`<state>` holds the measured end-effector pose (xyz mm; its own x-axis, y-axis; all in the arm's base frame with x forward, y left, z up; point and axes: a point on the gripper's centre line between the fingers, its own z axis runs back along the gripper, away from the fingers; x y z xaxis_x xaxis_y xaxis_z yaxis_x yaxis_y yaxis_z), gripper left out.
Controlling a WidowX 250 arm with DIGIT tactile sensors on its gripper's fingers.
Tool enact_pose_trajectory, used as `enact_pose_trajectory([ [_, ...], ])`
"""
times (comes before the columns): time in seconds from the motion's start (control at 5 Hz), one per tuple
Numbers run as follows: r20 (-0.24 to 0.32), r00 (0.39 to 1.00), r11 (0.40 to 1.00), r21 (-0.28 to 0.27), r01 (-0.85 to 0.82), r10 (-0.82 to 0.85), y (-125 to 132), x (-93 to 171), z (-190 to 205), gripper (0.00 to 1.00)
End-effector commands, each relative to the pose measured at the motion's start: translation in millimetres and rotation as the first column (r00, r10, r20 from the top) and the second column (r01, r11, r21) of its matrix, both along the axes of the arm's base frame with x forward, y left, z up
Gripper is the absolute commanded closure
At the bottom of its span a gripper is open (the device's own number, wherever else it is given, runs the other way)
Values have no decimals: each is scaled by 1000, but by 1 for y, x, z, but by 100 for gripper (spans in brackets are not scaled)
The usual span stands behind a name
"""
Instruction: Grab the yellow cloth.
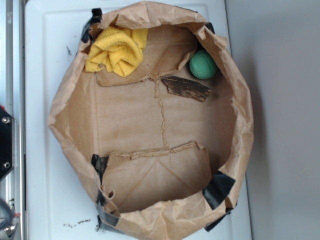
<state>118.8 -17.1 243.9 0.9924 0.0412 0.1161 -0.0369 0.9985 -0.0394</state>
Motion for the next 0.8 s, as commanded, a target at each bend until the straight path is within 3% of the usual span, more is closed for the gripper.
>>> enact_pose_trajectory([
  [0.0,0,1000,1000,0,0,0,0,0,0,0],
  [0.2,52,993,995,-5,102,-102,9,44,0,0],
  [0.6,3,987,987,-1,160,-160,35,111,-19,0],
])
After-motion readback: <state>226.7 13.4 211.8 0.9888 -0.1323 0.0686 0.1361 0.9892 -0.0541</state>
